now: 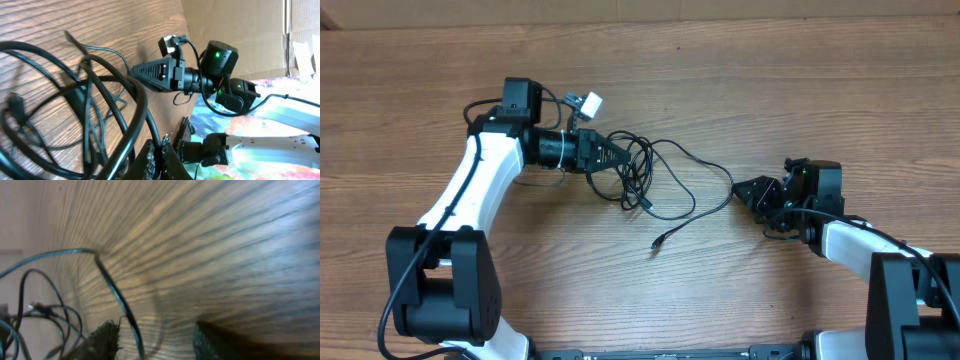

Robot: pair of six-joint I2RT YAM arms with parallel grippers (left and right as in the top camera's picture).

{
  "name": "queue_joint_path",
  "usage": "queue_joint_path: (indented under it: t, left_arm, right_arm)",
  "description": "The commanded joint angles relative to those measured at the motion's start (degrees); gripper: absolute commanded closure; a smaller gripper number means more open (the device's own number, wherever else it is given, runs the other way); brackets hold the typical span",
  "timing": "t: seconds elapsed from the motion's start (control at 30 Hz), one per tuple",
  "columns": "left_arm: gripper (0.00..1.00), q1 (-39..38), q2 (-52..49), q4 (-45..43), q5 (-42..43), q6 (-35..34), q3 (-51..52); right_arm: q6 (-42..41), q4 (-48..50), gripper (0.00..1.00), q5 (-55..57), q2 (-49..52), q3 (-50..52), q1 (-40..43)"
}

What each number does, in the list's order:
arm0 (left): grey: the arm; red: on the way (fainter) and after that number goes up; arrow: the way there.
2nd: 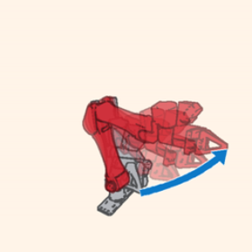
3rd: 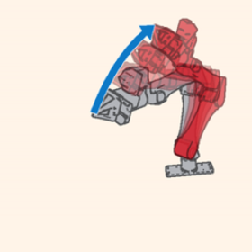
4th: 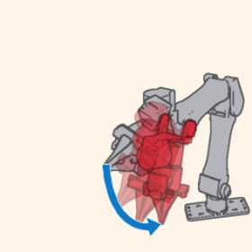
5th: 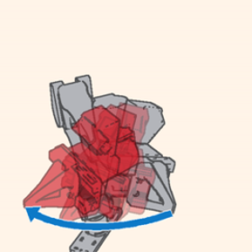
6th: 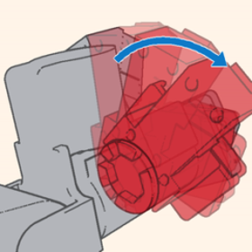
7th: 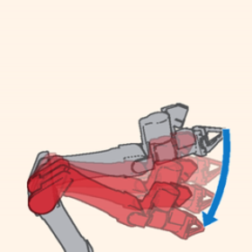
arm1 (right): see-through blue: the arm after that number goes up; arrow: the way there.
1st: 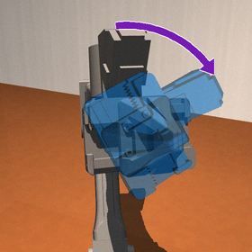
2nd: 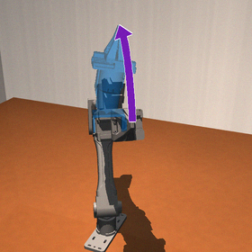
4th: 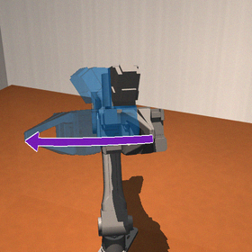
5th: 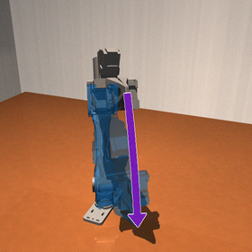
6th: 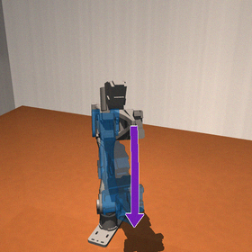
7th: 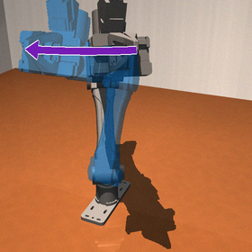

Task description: Untangle cables

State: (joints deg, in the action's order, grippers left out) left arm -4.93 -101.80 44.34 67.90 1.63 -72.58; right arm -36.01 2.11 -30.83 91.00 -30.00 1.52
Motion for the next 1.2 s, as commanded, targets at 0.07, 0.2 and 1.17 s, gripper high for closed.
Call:
queue_joint_path:
  t: [0.07,0.2,1.17]
  left_arm:
    - [0.91,-4.57,1.81,3.65,-13.92,-0.15,-1.33]
    - [0.61,-8.17,1.81,7.56,-34.01,-8.39,-1.31]
    - [0.65,-14.99,1.81,0.90,-53.24,-29.97,-1.38]
  right_arm:
    - [2.54,-0.09,0.51,-12.41,-0.15,0.55,0.15]
    - [3.32,-0.11,0.51,-18.71,-1.36,0.55,0.13]
    - [3.02,-18.49,0.00,9.38,-25.62,-1.18,0.15]
